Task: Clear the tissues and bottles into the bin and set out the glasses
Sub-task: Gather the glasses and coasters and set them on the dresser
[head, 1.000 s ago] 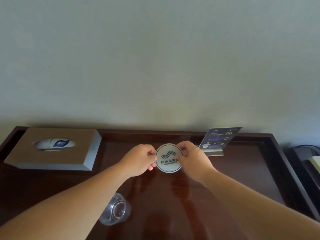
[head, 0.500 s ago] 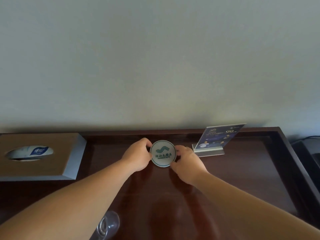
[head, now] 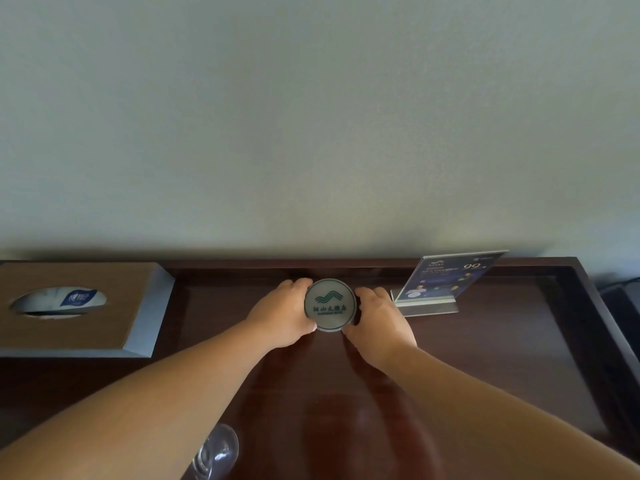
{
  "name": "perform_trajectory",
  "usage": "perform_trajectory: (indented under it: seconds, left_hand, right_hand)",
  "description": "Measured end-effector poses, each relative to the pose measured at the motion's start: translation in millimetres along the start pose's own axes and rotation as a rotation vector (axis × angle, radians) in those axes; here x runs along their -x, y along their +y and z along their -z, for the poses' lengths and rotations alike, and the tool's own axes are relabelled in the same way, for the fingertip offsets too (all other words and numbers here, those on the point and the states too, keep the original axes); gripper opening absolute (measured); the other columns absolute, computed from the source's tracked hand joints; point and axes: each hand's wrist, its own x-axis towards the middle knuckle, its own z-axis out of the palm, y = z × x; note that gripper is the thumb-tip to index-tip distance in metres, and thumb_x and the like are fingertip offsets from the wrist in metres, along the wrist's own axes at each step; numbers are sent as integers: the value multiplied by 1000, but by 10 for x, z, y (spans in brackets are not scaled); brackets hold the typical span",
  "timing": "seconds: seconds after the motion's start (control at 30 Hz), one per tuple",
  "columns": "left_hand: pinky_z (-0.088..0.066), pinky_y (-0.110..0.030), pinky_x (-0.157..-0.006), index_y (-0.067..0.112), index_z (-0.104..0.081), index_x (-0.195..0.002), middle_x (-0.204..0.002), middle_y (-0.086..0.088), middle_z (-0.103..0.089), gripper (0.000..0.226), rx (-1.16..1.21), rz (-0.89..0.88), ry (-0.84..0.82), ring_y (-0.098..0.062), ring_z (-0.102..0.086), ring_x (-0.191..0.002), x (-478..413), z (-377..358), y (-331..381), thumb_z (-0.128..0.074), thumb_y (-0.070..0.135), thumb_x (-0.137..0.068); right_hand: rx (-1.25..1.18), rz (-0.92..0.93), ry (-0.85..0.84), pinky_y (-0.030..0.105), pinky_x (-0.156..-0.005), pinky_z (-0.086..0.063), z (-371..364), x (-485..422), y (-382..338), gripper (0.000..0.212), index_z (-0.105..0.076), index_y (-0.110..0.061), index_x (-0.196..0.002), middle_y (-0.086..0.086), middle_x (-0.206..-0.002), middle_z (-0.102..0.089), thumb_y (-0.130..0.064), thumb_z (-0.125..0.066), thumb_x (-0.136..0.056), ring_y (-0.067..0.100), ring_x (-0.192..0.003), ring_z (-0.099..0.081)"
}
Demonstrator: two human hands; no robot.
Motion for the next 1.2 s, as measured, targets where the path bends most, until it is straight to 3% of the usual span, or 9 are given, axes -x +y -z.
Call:
perform_trajectory:
  seconds: [0.43, 0.63, 0.77, 0.9, 1.07, 1.2]
  left_hand:
    - [-48, -43, -90, 29, -40, -134, -117, -3, -50, 64, -94, -49, 7, -28, -53, -109, -26, -21, -8, -71, 32, -77]
    - [-48, -37, -86, 27, -33, -143, -127, -3, -50, 69, -89, 2, 25, -25, -54, -111, 78, 115, -81, -66, 35, -83]
    - [-40, -27, -73, 30, -42, -138, -114, 6, -51, 55, -50, 56, 84, -14, -53, -96, 324, 364, -253, -62, 38, -87]
    - [-37, -25, -71, 28, -51, -129, -102, 10, -57, 42, 2, 148, 158, -10, -54, -91, 648, 614, -457, -61, 38, -89]
    - [-41, -23, -74, 31, -58, -120, -97, 16, -62, 27, 106, 164, 163, -1, -57, -91, 1190, 693, -648, -54, 31, -93]
    - [-47, -21, -71, 39, -57, -114, -99, 20, -62, 28, 177, 158, 152, 1, -60, -85, 1551, 654, -727, -47, 23, -93]
  right_hand:
    - [18, 47, -2, 30, -74, -47, -1, -1, 10, 39, -54, -17, -117, 3, -110, -47, -26, -69, -82, 25, -99, -56]
    - [-8, 59, 4, 28, -69, -42, 84, 72, 1, 38, -53, -21, -121, 0, -107, -46, -25, -63, -85, 23, -95, -56]
    - [-23, 89, -17, 24, -76, -43, 159, 218, -18, 49, -48, -25, -132, -1, -114, -47, -27, -63, -86, 21, -102, -56]
    - [-26, 120, -45, 27, -85, -46, 247, 355, -100, 60, -40, -24, -142, 0, -125, -47, -29, -63, -87, 20, -112, -54]
    - [-44, 213, -120, 31, -92, -48, 284, 535, -323, 59, -42, -26, -141, -1, -132, -48, -32, -65, -87, 17, -109, -57]
    - [-58, 282, -161, 26, -92, -46, 238, 737, -525, 54, -46, -28, -136, -4, -130, -52, -32, -66, -86, 12, -109, -57]
